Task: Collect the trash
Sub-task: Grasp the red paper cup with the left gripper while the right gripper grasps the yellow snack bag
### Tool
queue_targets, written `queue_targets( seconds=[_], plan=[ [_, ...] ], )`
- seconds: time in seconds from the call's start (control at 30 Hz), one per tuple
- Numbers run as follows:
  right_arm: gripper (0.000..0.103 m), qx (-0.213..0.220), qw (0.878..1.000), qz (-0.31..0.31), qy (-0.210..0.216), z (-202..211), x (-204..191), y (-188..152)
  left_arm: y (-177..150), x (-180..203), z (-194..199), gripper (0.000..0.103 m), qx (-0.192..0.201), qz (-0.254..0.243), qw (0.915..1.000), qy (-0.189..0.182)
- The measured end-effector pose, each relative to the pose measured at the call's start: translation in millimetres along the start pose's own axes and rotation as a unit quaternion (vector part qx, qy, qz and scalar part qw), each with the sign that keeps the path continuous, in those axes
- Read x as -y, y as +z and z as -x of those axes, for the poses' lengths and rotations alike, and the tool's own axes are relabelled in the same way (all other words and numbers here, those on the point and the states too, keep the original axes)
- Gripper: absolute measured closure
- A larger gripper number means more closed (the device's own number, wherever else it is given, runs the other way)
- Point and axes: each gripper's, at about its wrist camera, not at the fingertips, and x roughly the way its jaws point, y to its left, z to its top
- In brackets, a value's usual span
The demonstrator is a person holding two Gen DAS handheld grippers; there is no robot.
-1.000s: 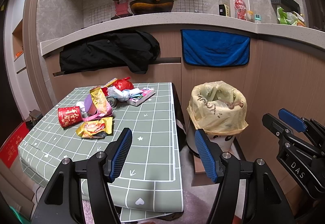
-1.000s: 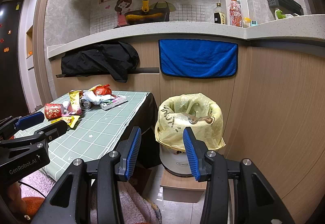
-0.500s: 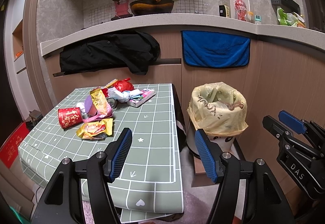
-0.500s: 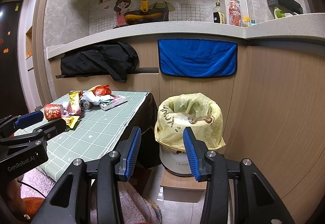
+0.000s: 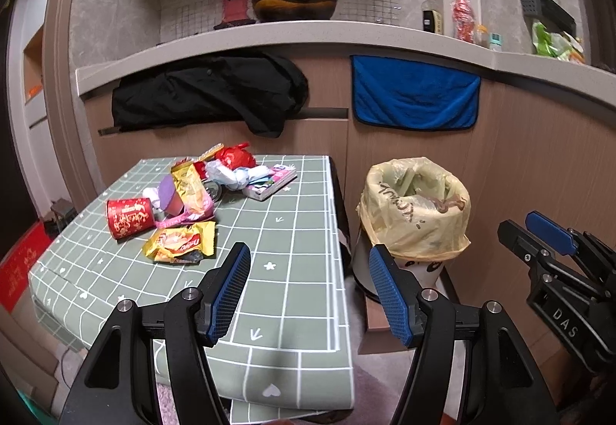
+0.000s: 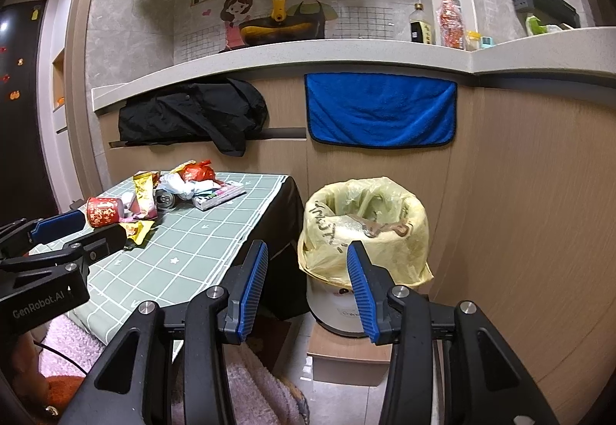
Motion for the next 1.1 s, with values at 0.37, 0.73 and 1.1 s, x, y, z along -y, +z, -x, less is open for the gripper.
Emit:
queue_targets(
  seconds=[0.37, 0.73, 1.1],
  plan=[
    [0.062, -0.013, 0.997, 0.034, 0.061, -61.2, -34.1, 40.0, 15.9, -100.4, -38.1, 0.040, -0.004, 0.072, 0.9967, 0.037],
    [0.062, -0.059, 0.986, 0.060, 0.143, -148.0, -100.0, 62.2, 10.3, -242.6, -72.6, 0.047, -0.004, 0.188, 0.9756, 0.113],
    [0.062, -0.097, 0.968, 0.125, 0.193, -195.6, -168.7, 53.6, 6.4, -334.1, -150.5, 0.056, -0.065, 0.268, 0.9593, 0.058]
  ],
)
